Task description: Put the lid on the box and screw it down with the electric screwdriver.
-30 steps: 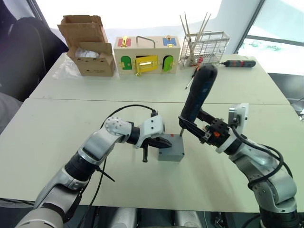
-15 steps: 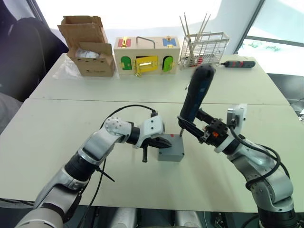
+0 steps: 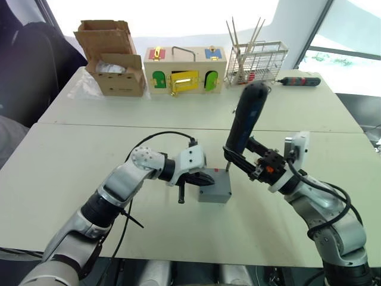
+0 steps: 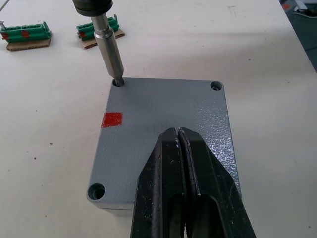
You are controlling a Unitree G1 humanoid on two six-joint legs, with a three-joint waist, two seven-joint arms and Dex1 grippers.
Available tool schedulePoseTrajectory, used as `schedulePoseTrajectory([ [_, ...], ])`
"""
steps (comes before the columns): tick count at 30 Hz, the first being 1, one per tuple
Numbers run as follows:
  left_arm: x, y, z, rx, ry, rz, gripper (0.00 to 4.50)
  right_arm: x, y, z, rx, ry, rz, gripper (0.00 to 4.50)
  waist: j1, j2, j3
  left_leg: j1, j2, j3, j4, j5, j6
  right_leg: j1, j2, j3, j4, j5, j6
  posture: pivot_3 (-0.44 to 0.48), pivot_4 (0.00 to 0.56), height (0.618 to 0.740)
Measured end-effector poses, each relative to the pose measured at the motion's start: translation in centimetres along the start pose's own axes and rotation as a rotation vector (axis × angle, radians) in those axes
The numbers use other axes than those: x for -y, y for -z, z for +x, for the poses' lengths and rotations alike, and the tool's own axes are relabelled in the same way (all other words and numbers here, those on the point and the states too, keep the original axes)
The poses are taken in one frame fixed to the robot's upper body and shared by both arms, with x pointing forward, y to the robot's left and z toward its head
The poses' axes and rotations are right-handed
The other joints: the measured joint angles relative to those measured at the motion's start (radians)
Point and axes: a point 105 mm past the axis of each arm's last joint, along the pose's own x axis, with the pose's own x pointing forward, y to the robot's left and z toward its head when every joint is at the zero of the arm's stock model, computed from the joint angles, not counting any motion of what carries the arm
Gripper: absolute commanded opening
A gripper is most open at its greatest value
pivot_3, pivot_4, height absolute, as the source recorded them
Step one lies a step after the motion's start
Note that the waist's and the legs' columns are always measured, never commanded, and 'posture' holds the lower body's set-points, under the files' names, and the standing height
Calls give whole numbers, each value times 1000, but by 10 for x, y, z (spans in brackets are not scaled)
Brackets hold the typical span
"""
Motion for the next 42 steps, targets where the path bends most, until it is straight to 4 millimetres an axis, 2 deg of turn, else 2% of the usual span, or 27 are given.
schedulePoseTrajectory([
  [13, 0, 0, 0, 2, -1, 1, 0, 4, -2, 4, 0, 0, 12, 1846, 1, 0, 0, 0, 0, 0, -1, 0, 0, 0, 0, 0, -1, 0, 0, 0, 150, 730],
  [20, -2, -1, 0, 8, -5, 1, 0, 14, -16, 11, -21, -9, 82, 1846, 1, 2, 2, -1, 0, 0, -4, 1, -1, 0, -1, 0, -6, 0, 0, 0, 150, 730],
  [21, -2, -2, -1, 14, -7, -3, 0, 17, -22, 12, -37, -26, 94, 1846, 1, 5, 5, -2, -1, 0, -4, 1, -1, -1, -1, 1, -6, 0, 0, 0, 150, 730],
  [23, -4, -4, -5, 29, -15, -19, 0, 27, -49, 13, -8, -47, 108, 1846, 1, 8, 13, -4, -1, 1, -4, 1, -1, -3, -2, 1, -6, 0, 0, 0, 150, 730],
  [26, -9, -6, -14, 55, -44, -70, 0, 46, -108, 9, 147, -37, 116, 1846, 0, 10, 15, -10, -1, 0, -4, 2, -3, -10, -2, 0, -5, 0, 0, 0, 150, 730],
  [27, -12, -8, -17, 68, -58, -79, 0, 51, -124, 5, 194, -23, 113, 1846, 0, 9, 15, -13, 0, -1, -4, 6, -9, -13, -1, -1, -5, 0, 0, 0, 150, 730],
  [29, -18, -16, -26, 112, -92, -104, 0, 58, -140, 4, 237, -13, 149, 1846, 0, 9, 15, -17, -1, -1, -3, 7, -11, -16, -2, -1, -3, 0, 0, 0, 150, 730],
  [34, -30, -51, -44, 228, -162, -51, 0, 82, -132, 9, 114, 108, 227, 1846, 1, 10, 16, -18, -2, 0, 2, 6, -9, -17, -3, 0, 0, 0, 0, 0, 150, 730],
  [38, -28, -58, -43, 257, -161, -51, 0, 99, -125, 7, -19, 179, 241, 1846, 0, 11, 18, -19, -2, 1, 2, 6, -9, -17, -3, 0, 0, 0, 0, 0, 150, 730],
  [40, -23, -62, -42, 262, -148, -28, 0, 111, -125, -2, -78, 222, 212, 1846, 2, 10, 22, -20, -2, 1, 2, 6, -9, -18, -3, 0, 0, 0, 0, 0, 150, 730],
  [42, -12, -64, -38, 244, -108, 13, 0, 127, -125, -21, -192, 277, 171, 1846, 6, 12, 24, -21, -2, 1, 3, 5, -8, -18, -3, 0, 0, 0, 0, 0, 150, 730],
])
